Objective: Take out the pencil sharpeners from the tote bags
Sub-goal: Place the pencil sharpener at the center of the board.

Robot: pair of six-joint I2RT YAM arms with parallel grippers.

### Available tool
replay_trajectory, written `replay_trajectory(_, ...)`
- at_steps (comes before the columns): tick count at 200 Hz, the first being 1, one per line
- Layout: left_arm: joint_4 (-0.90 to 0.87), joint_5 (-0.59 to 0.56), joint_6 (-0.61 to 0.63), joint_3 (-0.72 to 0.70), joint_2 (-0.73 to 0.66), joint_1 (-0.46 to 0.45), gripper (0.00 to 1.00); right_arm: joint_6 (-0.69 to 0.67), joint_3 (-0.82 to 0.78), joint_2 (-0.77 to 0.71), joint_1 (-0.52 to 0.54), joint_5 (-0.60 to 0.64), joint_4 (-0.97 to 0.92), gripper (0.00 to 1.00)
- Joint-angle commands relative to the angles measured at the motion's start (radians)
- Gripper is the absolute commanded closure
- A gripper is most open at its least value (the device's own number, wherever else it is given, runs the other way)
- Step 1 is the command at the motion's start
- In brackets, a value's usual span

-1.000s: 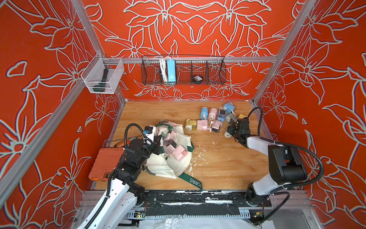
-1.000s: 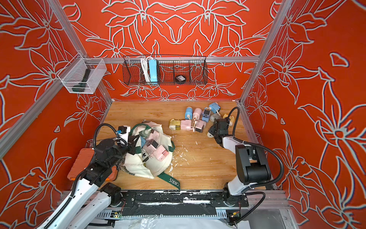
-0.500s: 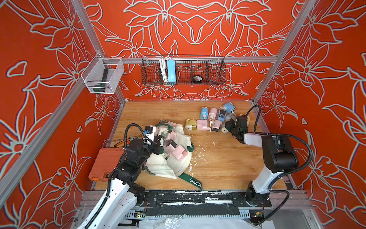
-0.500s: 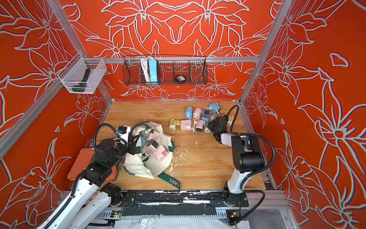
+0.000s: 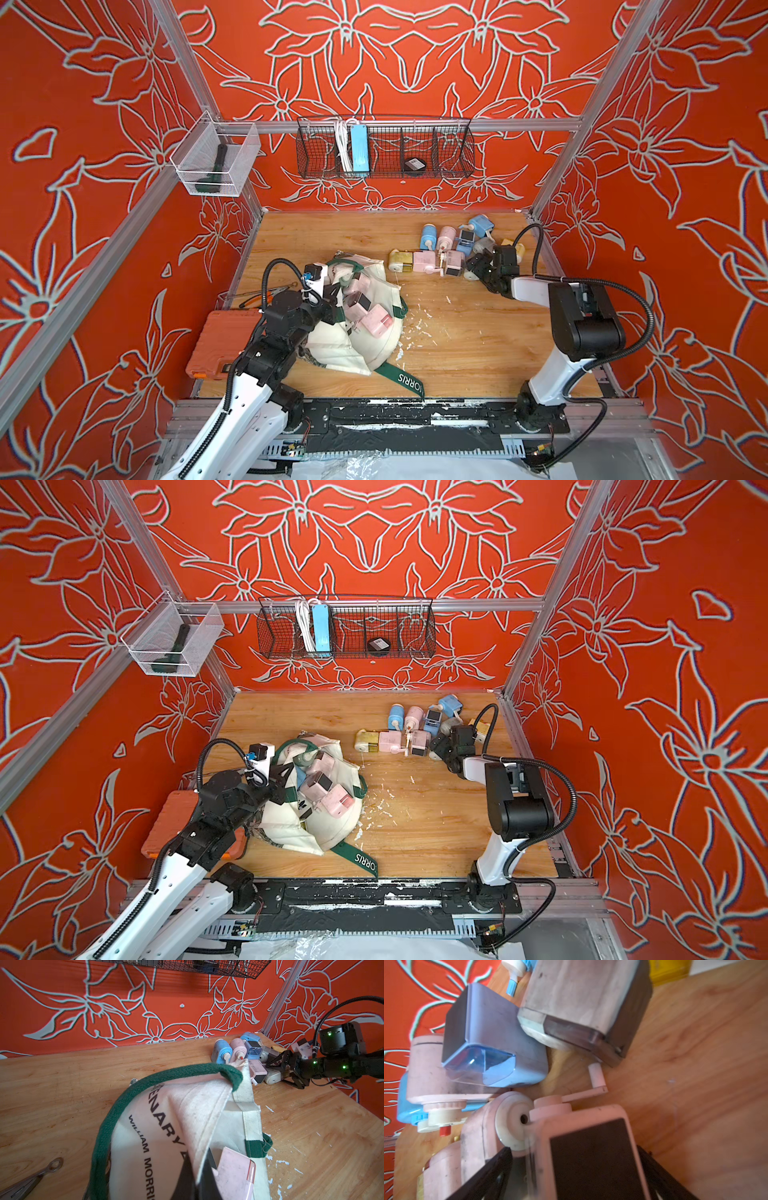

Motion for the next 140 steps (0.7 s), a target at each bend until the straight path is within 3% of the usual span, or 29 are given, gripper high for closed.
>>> replay_trajectory(1,0.009,0.008,-0.009,0.010,-0.003,-0.006,1.00,-0.017,0.039,-0.043,-0.001,0.089,-0.173,0.05)
replay_trajectory(35,0.009,0.009,-0.009,0.010,-0.006,-0.006,1.00,-0.021,0.042,-0.102,-0.001,0.133,-0.255,0.03)
replay_trajectory(70,0.011,0.010,-0.009,0.010,-0.009,-0.006,1.00,-0.039,0.013,-0.268,0.002,0.137,-0.292,0.03)
replay_trajectory(140,0.009,0.008,-0.009,0.010,-0.009,-0.006,1.00,-0.137,-0.020,-0.558,0.062,-0.009,-0.253,0.14)
